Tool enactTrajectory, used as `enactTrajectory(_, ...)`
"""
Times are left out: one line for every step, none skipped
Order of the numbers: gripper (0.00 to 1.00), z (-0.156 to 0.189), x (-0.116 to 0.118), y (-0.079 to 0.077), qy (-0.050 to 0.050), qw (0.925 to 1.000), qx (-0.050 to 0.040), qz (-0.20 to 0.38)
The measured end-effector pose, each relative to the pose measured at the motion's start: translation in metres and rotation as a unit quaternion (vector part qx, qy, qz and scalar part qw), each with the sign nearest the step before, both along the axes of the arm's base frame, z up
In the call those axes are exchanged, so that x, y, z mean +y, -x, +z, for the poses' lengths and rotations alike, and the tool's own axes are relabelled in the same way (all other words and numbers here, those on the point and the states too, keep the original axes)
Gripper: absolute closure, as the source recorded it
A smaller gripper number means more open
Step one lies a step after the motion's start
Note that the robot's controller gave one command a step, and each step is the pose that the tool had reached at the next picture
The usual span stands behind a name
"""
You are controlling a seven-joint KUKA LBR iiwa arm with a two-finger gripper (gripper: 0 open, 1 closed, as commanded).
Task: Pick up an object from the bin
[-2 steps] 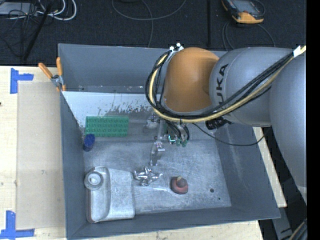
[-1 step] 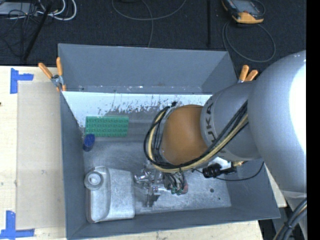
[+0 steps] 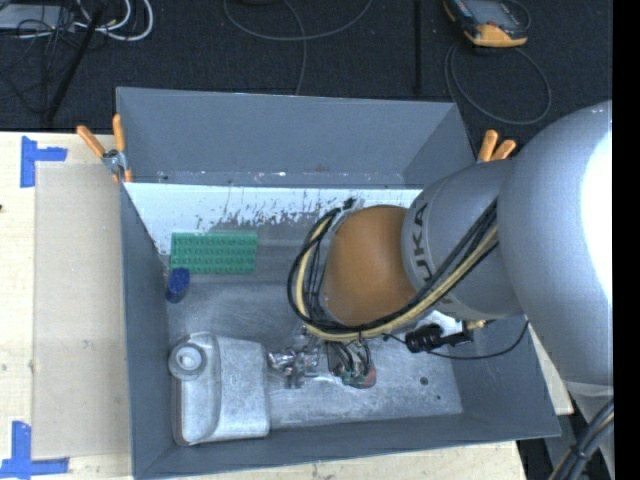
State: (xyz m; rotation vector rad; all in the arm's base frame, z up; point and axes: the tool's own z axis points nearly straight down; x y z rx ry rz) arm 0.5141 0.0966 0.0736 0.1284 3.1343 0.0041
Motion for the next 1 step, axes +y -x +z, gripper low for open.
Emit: enactTrajectory(1.0, 0.1436, 0.0081, -0.0055, 0.001, 0.9978, -0.0021, 0.066)
